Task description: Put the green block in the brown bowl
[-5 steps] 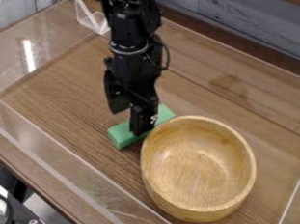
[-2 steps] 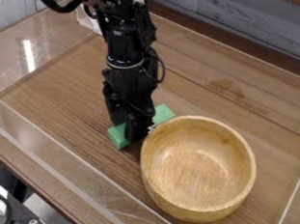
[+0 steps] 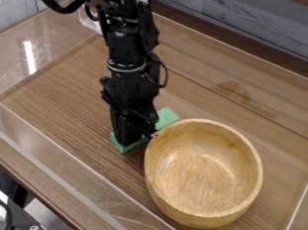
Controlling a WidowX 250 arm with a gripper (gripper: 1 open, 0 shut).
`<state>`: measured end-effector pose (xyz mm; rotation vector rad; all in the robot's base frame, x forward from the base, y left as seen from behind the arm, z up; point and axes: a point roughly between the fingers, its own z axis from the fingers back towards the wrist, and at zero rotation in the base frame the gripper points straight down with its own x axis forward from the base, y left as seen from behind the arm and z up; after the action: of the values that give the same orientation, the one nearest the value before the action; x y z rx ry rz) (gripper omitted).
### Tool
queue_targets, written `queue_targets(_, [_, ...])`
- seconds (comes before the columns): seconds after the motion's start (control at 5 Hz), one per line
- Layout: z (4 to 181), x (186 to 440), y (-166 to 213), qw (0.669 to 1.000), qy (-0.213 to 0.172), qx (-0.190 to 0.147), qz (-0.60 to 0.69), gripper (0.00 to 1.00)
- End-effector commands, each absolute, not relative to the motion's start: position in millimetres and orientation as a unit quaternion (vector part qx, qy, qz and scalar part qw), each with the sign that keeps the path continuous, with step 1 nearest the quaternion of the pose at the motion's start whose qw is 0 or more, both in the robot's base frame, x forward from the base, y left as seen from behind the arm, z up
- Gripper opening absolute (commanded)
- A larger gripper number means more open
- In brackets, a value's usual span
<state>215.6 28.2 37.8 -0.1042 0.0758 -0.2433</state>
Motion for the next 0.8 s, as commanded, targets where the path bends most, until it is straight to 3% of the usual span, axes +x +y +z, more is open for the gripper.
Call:
queue_targets(0.0, [57.8,219.1,24.8,0.992,0.023,-0.052,-0.111,0.0])
queue_targets(0.6, [82.8,218.1,17.4,0.992,0.039,-0.064,-0.102,0.0])
